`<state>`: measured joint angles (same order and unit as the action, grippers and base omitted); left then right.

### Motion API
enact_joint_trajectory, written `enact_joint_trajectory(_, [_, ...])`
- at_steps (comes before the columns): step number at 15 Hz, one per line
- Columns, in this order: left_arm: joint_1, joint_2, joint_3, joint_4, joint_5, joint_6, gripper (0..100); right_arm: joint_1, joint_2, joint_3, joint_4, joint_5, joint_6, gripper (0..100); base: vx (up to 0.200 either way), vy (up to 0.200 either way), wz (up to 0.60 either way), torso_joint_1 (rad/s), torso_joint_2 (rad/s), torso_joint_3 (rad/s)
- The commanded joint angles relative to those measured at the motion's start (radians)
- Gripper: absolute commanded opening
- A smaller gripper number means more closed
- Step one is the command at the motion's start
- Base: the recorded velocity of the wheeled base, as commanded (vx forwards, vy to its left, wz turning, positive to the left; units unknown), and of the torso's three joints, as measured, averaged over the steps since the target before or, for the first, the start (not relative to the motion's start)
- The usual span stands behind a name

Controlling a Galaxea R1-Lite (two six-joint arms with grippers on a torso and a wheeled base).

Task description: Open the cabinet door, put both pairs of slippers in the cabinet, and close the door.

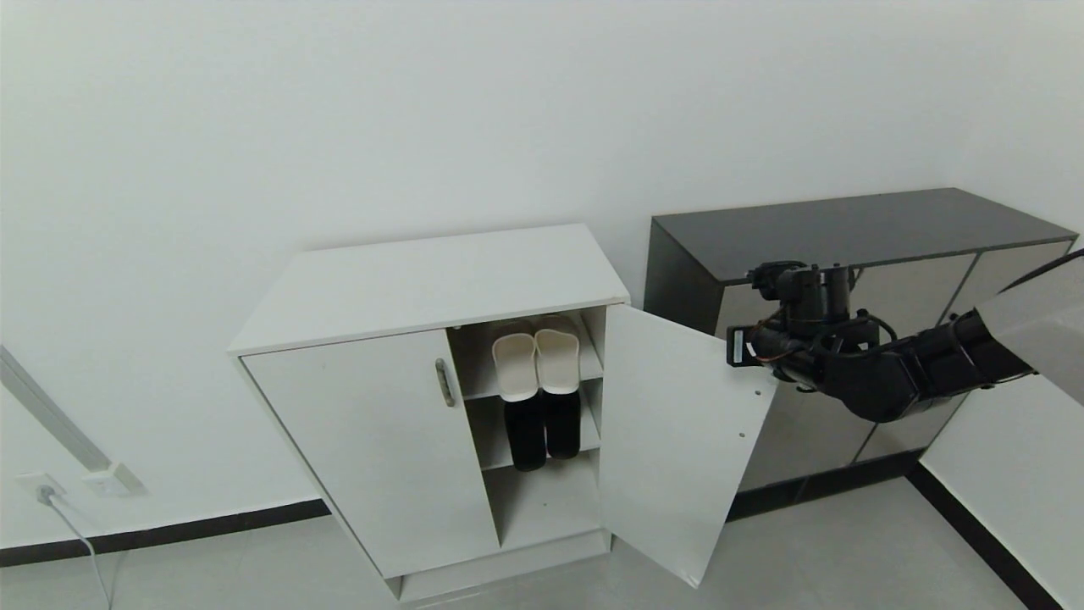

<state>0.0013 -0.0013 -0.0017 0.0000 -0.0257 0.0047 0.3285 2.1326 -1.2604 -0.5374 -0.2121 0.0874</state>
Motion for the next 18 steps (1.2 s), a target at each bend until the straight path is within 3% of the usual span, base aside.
enact_joint_trajectory(1, [0.0, 0.001, 0.0, 0.0, 0.0, 0.0, 0, 0.001, 0.001, 0.006, 0.002, -0.003, 0.0, 0, 0.0, 0.0, 0.0, 0.0, 0.0, 0.0])
enact_joint_trajectory(5, [0.0, 0.001, 0.0, 0.0, 0.0, 0.0, 0, 0.029, -0.028, 0.058, 0.001, -0.003, 0.0, 0, 0.0, 0.0, 0.0, 0.0, 0.0, 0.0])
enact_joint_trajectory(12, [0.0, 0.001, 0.0, 0.0, 0.0, 0.0, 0, 0.195, -0.181, 0.28, -0.05, -0.006, 0.005, 0, 0.0, 0.0, 0.0, 0.0, 0.0, 0.0])
enact_joint_trajectory(18, [0.0, 0.001, 0.0, 0.0, 0.0, 0.0, 0, 0.307, -0.27, 0.374, -0.07, 0.046, 0.023, 0, 0.0, 0.0, 0.0, 0.0, 0.0, 0.0])
